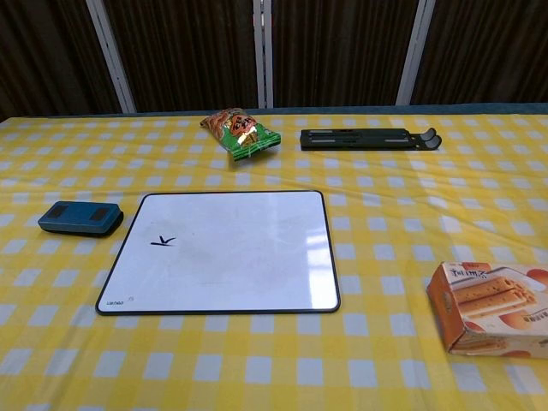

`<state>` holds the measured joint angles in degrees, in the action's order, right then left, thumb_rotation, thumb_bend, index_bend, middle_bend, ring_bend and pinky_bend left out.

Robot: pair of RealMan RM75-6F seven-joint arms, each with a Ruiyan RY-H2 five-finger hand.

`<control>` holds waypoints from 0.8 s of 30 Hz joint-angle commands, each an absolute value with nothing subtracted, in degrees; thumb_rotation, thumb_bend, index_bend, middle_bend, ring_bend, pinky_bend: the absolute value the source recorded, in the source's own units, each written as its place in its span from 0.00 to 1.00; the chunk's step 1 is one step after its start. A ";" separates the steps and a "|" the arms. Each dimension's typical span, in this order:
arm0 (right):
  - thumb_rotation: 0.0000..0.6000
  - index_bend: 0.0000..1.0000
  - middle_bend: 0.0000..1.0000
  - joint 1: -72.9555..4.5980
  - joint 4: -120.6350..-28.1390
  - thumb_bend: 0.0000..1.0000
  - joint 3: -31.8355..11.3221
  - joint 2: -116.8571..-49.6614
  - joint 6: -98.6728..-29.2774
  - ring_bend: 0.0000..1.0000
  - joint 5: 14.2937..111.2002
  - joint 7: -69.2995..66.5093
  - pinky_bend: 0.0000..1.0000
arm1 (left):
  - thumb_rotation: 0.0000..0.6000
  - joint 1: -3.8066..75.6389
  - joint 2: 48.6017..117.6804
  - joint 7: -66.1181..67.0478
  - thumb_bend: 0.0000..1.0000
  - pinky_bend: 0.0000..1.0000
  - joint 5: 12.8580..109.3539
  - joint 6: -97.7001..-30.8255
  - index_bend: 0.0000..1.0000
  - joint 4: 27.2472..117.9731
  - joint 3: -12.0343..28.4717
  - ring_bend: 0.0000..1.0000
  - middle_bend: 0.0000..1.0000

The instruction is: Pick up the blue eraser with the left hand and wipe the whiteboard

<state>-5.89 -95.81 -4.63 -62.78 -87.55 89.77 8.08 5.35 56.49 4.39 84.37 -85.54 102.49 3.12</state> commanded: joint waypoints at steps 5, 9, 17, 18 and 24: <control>1.00 0.00 0.00 -5.93 -95.65 0.00 -4.48 -62.80 -87.17 0.00 89.60 7.91 0.00 | 1.00 6.02 56.71 4.20 0.00 0.00 83.86 -83.88 0.00 101.96 3.07 0.00 0.00; 1.00 0.00 0.00 -6.06 -96.05 0.00 -4.56 -62.57 -86.89 0.00 89.42 7.71 0.00 | 1.00 8.31 57.98 4.44 0.00 0.00 82.10 -80.03 0.00 100.01 3.87 0.00 0.00; 1.00 0.00 0.00 -7.15 -96.05 0.00 -5.05 -62.93 -84.00 0.00 86.82 8.33 0.00 | 1.00 21.06 66.40 3.37 0.00 0.02 79.90 -62.94 0.00 88.12 7.01 0.00 0.00; 1.00 0.00 0.00 -7.25 -95.92 0.00 -5.17 -63.01 -83.72 0.00 86.37 8.45 0.00 | 1.00 22.45 67.75 3.46 0.00 0.04 80.05 -61.48 0.00 86.28 7.22 0.00 0.00; 1.00 0.00 0.00 -7.62 -95.19 0.00 -5.69 -63.52 -82.87 0.00 84.65 8.96 0.00 | 1.00 28.64 74.11 3.75 0.06 0.22 80.67 -54.89 0.04 77.98 7.32 0.13 0.04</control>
<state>-7.57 -95.27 -5.63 -63.45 -82.94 84.72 8.88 26.22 71.69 3.55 80.52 -57.36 80.59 6.96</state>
